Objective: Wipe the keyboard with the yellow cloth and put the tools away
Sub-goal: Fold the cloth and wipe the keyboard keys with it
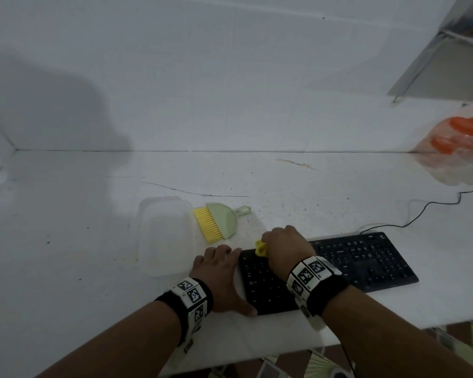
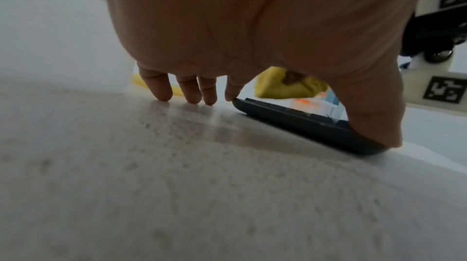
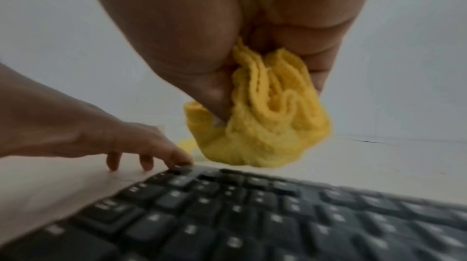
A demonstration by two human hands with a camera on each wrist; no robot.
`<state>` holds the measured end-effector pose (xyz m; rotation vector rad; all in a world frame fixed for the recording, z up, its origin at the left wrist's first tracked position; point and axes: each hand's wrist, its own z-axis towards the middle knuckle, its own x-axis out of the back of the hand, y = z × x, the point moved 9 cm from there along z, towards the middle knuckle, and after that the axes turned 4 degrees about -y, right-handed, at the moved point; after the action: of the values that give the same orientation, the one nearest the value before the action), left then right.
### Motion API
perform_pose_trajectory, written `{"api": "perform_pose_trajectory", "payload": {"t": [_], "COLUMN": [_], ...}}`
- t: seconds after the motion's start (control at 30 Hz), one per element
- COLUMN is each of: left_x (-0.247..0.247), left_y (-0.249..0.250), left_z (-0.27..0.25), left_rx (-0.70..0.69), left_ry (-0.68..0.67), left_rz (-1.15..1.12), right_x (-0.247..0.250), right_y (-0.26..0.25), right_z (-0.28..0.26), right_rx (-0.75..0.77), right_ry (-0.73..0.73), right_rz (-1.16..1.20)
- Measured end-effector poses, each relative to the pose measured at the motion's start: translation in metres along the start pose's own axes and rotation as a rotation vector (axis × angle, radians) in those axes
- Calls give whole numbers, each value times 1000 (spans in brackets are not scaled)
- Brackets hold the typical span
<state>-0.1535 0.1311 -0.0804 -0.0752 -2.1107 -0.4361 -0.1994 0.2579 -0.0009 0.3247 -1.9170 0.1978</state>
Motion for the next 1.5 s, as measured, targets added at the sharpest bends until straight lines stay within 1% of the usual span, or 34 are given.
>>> {"api": "perform_pose_trajectory", "payload": {"t": [0.07,0.1,0.17,0.23,0.3,0.37,0.43,0.5,0.57,0.6,0.67,0.73,0.77,0.83,0.9,1.03,1.1,1.17,1.23,1.3,1.37,1.43,1.5], "left_x": [2,2,1,0,0,0,0,0,1,1,1,1,0,1,0,-1,0,-1,-1,-1,-1,-1,-1], "left_y": [0,0,0,0,0,0,-1,0,1,1,0,-1,0,0,0,-1,0,-1,-1,-1,0,0,0], "left_z": [0,0,0,0,1,1,1,0,-1,-1,-1,-1,-1,0,0,-1,-1,0,0,-1,0,-1,-2], "left_rx": [-2,-3,-3,-1,-4,-4,3,0,-5,-5,2,8,7,5,3,7,10,9,5,5,3,1,4], "left_ry": [16,21,14,10,25,22,12,17,32,27,16,16,13,23,19,5,8,7,5,8,13,8,6], "left_rz": [-6,-7,1,5,3,3,7,11,9,8,16,14,13,15,21,29,35,34,33,24,24,25,30], "right_x": [-1,-4,-7,-2,-3,-14,-11,0,2,-3,-9,-3,-1,-2,-12,-12,-11,-20,-21,-12,-9,-20,-26], "right_y": [-16,-23,-14,-6,-17,-29,-27,-24,-33,-36,-31,-18,-17,-24,-31,-20,-22,-26,-19,-11,-14,-19,-9], "right_z": [-2,-4,-5,-4,-9,-18,-20,-17,-17,-19,-24,-24,-24,-25,-30,-34,-35,-38,-40,-40,-42,-47,-53], "right_rx": [61,82,16,-7,80,151,129,109,149,162,126,60,53,102,129,48,65,96,70,36,74,113,59], "right_ry": [10,-13,-34,7,7,-45,-56,-15,-11,-36,-82,-56,-38,-28,-70,-54,-28,-55,-79,-35,9,-26,-53], "right_rz": [3,-1,18,34,58,59,7,-19,-30,-41,-37,-34,-22,8,26,-2,26,52,51,13,26,49,90]}}
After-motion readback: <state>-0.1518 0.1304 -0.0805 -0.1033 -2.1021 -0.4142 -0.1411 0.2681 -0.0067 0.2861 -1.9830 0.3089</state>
